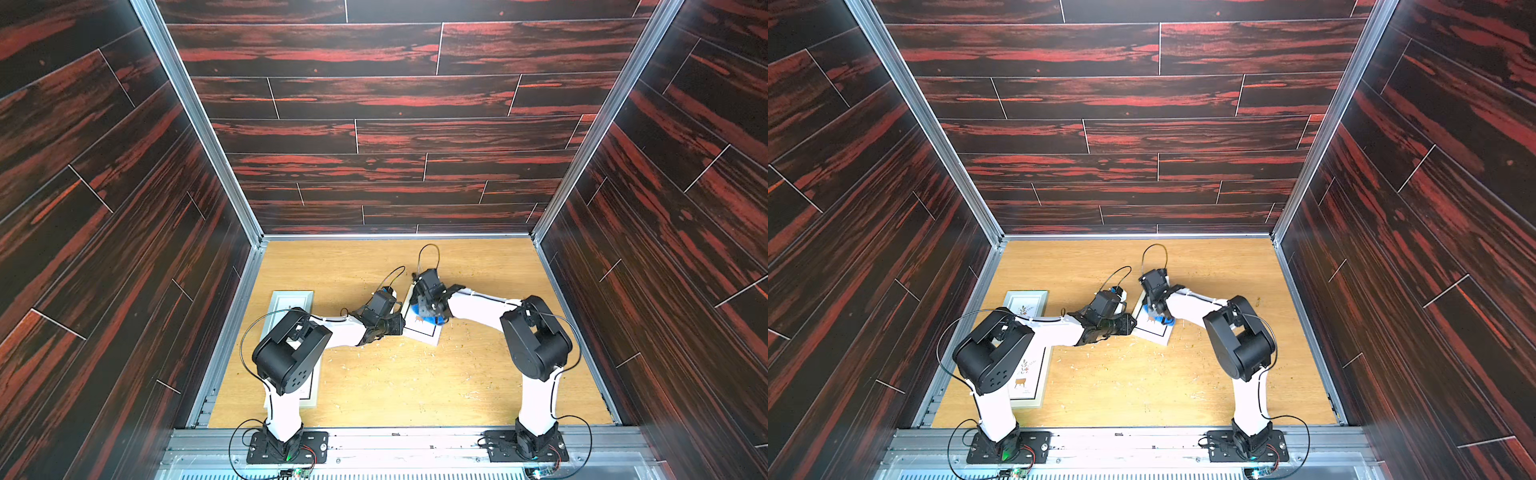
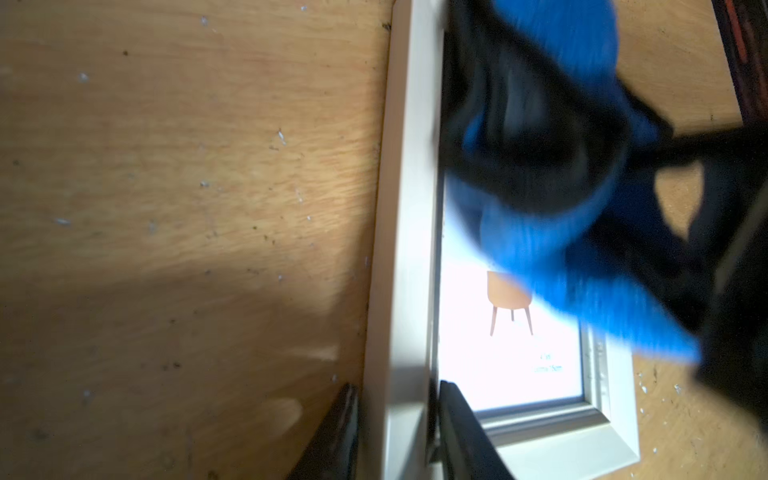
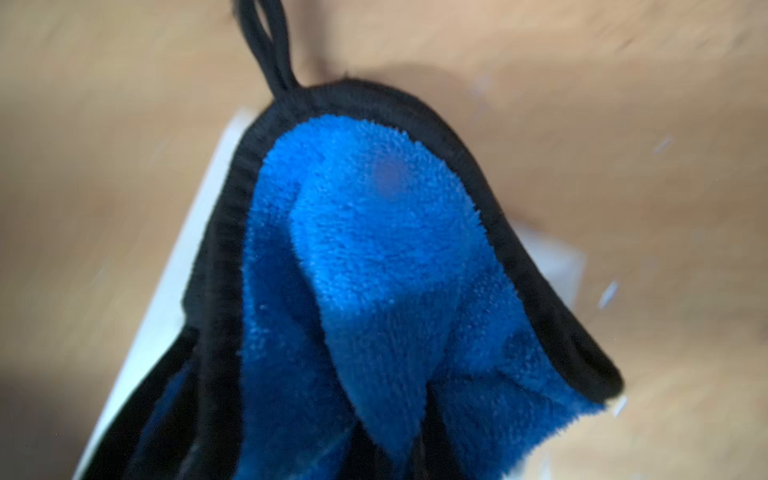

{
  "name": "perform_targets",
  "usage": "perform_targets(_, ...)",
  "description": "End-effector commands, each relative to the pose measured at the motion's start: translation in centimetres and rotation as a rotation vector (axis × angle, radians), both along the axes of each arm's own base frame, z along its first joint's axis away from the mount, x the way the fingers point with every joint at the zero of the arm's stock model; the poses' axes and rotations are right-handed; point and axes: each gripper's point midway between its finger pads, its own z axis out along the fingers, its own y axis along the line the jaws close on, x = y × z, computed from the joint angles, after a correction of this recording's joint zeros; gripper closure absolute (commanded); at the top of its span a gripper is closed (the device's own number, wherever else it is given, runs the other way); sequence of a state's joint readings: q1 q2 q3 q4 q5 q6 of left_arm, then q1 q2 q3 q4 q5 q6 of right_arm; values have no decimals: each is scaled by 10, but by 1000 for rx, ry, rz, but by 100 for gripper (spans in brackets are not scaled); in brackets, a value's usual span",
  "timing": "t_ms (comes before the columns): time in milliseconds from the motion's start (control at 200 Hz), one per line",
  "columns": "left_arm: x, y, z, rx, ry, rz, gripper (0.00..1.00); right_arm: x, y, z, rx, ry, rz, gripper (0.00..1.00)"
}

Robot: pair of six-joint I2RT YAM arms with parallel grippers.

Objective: Wipe the picture frame with a cloth
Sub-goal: Wipe the dirt from the picture frame.

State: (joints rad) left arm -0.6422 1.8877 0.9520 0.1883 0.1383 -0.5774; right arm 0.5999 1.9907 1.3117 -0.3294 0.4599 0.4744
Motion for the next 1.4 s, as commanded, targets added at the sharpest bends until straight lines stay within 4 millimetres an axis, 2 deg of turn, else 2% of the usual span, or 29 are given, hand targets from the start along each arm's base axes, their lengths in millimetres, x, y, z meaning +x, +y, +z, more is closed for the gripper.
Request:
perform_targets(0,-43,40,-57,173,205,23,64,4,-7,-2,-41,16,2,100)
perform_targets(75,-43,42,-57,178,201,26,64,-14,5,-6,-29,35,41,100)
perform_targets(220,-42,41,-58,177,204,26,64,-64,22,-19,-5,85,95,100)
perform_targets(296,-43,40,-58,178,204,22,64,-75,23,-24,0,100,101,100)
perform_targets(346,-43,41,-58,178,205,24,64,-70,16,-23,-25,85,83,100)
perform_targets(491,-44,41,-57,174,205,22,64,-32,-16,-13,-71,41,1,100)
perform_targets(561,-43,41,-55,173,200,24,64,-22,-19,-9,-85,29,-6,100)
perform_targets(641,-43,42,-55,176,196,24,64,-26,-6,-8,-56,39,25,100)
perform_targets(767,-42,40,-56,174,199,23,64,-49,31,-17,2,74,103,100)
perform_targets(837,-43,39,-57,173,205,20,64,-53,36,-23,-1,86,108,100)
perform_targets(882,-43,39,-57,172,206,19,64,-49,27,-25,-29,76,84,100)
perform_targets(1037,-44,40,-55,169,203,18,63,-22,-23,-18,-79,45,-19,100)
perform_targets(1087,-44,40,-55,169,201,19,64,-16,-29,-17,-71,41,-26,100)
perform_targets(1172,-43,40,-54,167,199,22,64,-10,-17,-13,-46,37,1,100)
perform_targets(1328,-42,39,-54,168,200,22,64,-7,31,-14,0,36,74,100)
perform_targets(1398,-43,40,-54,170,201,21,63,-2,34,-14,-24,33,62,100)
